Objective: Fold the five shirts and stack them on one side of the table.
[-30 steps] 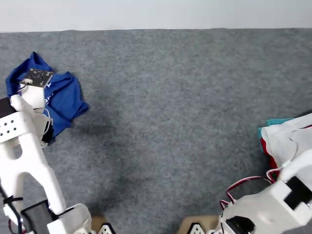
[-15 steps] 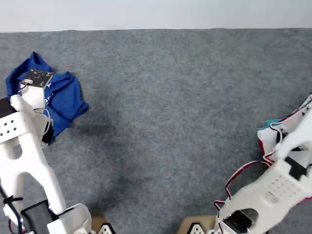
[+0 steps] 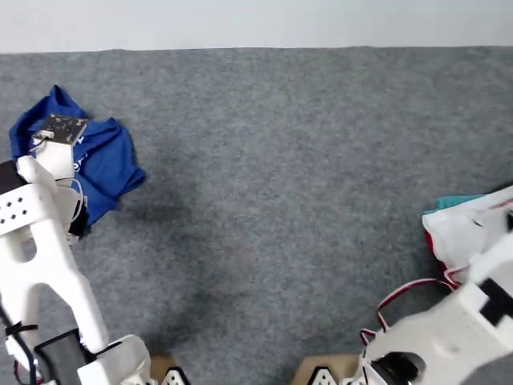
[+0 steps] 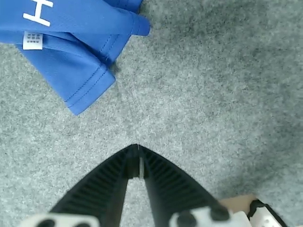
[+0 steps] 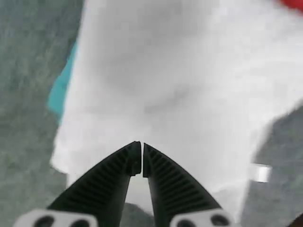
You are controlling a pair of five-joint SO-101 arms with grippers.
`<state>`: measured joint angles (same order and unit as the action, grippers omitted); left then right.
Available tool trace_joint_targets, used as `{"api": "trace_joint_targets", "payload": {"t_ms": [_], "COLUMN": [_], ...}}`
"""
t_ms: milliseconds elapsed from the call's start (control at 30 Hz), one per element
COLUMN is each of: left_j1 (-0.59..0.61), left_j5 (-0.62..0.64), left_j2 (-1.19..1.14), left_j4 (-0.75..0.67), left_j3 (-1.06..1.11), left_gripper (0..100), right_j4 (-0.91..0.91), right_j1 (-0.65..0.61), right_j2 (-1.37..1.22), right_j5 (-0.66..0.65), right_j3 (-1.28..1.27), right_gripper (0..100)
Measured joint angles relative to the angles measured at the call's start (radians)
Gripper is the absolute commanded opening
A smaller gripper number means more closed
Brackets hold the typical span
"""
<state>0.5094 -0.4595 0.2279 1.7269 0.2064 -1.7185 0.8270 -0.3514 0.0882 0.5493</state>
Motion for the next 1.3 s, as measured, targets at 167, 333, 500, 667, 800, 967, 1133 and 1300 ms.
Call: {"api": "trace_joint_targets", "payload": {"t_ms": [167, 333, 500, 667, 800, 967, 1133, 1300], "left_j1": [0.0, 0.0, 0.0, 0.0, 0.0, -0.003, -0.006, -0.006], "left_j5": [0.0, 0.0, 0.0, 0.0, 0.0, 0.0, 0.037, 0.087], "left_j2": [0.0, 0.0, 0.0, 0.0, 0.0, 0.0, 0.0, 0.0], "left_j4": [0.0, 0.0, 0.0, 0.0, 0.0, 0.0, 0.0, -0.044], "left_j3": [0.0, 0.0, 0.0, 0.0, 0.0, -0.023, -0.086, -0.103], "left_gripper": [0, 0, 0, 0, 0, 0, 0, 3], "right_j4": [0.147, 0.285, 0.334, 0.235, 0.114, -0.02, -0.034, -0.034], "right_j1": [0.133, 0.207, 0.216, 0.215, 0.172, 0.068, -0.021, -0.084], "right_j2": [-0.005, -0.135, -0.215, -0.195, -0.097, 0.051, 0.166, 0.253], "right_j5": [-0.031, -0.034, -0.034, -0.034, -0.034, -0.034, -0.034, -0.034], "right_j3": [0.0, 0.0, 0.0, 0.091, 0.175, 0.196, 0.15, -0.058], "right_gripper": [0.9, 0.9, 0.9, 0.9, 0.9, 0.9, 0.9, 0.9]}}
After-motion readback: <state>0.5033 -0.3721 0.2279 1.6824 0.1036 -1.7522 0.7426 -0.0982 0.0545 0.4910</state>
